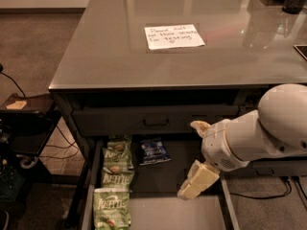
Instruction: Pick green jalapeno chip bag from middle drawer and place on counter
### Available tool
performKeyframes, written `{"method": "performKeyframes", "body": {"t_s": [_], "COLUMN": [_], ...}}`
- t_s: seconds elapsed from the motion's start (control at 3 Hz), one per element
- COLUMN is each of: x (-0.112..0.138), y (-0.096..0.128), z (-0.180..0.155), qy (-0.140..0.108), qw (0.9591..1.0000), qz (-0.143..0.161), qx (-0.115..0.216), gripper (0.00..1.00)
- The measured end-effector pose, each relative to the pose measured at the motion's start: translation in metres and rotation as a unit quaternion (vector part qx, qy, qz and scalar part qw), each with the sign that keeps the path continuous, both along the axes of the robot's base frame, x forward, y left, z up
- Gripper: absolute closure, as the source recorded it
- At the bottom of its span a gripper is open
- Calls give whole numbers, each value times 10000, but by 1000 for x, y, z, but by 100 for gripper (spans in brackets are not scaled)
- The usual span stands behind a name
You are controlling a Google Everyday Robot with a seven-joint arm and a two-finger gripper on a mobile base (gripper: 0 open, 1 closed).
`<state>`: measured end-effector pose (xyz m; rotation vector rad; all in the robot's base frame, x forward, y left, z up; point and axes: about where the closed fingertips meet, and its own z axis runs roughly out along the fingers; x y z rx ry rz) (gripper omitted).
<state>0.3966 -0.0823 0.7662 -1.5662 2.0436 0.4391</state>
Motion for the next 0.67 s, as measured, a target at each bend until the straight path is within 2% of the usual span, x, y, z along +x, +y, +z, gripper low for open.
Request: {"method": "performKeyframes", "body": {"t_s": [0.33,0.67], "x": [-1,6], "y": [0,2], "z": [0,-32], "qy": [6,-141], "qw": [10000,9996], "qz": [10,225], "qx": [-3,-57], "gripper": [0,0]}}
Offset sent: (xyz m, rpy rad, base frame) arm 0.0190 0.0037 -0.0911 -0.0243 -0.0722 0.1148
